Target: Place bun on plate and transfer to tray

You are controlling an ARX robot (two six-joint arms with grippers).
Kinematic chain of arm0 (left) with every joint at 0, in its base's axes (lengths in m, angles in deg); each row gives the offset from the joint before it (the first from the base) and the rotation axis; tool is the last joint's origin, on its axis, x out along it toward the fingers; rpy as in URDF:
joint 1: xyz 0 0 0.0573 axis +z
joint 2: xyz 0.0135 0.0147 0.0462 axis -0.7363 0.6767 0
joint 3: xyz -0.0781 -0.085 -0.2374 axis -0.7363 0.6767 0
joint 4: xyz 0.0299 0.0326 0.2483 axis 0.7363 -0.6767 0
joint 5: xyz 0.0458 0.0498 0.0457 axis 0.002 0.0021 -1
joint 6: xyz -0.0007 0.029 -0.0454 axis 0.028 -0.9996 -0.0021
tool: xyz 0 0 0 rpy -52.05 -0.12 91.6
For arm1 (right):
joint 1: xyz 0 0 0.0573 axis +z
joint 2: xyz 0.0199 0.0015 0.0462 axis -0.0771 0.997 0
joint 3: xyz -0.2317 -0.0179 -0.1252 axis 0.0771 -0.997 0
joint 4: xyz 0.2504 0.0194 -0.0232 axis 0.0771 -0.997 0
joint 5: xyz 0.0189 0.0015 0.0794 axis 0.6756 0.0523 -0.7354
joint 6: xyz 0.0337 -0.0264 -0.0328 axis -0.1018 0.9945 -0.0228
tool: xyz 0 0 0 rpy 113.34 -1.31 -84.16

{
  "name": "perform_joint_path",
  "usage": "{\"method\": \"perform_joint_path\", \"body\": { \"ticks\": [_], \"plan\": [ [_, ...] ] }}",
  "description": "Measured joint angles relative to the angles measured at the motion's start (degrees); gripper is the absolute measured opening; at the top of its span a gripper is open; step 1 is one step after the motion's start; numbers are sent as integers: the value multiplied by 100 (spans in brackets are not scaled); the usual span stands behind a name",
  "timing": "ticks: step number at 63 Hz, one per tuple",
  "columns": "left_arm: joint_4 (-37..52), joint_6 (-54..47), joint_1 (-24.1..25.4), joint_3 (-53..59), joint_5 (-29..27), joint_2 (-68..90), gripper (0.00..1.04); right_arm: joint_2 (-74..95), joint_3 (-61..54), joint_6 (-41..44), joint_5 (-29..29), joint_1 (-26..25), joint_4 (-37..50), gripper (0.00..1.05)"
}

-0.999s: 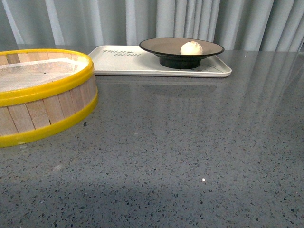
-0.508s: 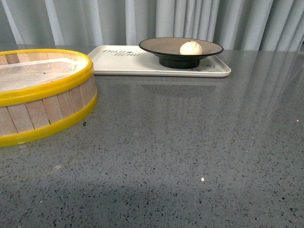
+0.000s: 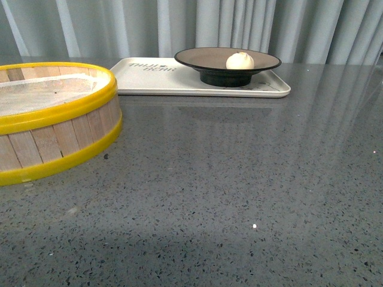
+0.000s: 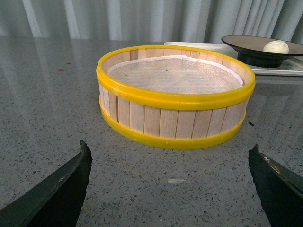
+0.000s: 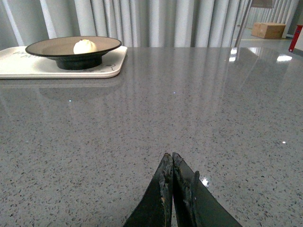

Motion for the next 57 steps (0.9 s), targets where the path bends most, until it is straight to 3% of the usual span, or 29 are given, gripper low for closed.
{"method": "perform_joint_path", "body": {
  "ticks": [47, 57],
  "plan": [
    [0, 0, 0, 0, 0, 0, 98, -1543, 0, 2, 0, 2, -1493, 2],
    [0, 0, 0, 0, 0, 0, 98, -2444, 4, 4, -2, 2, -2463, 2]
  ]
}}
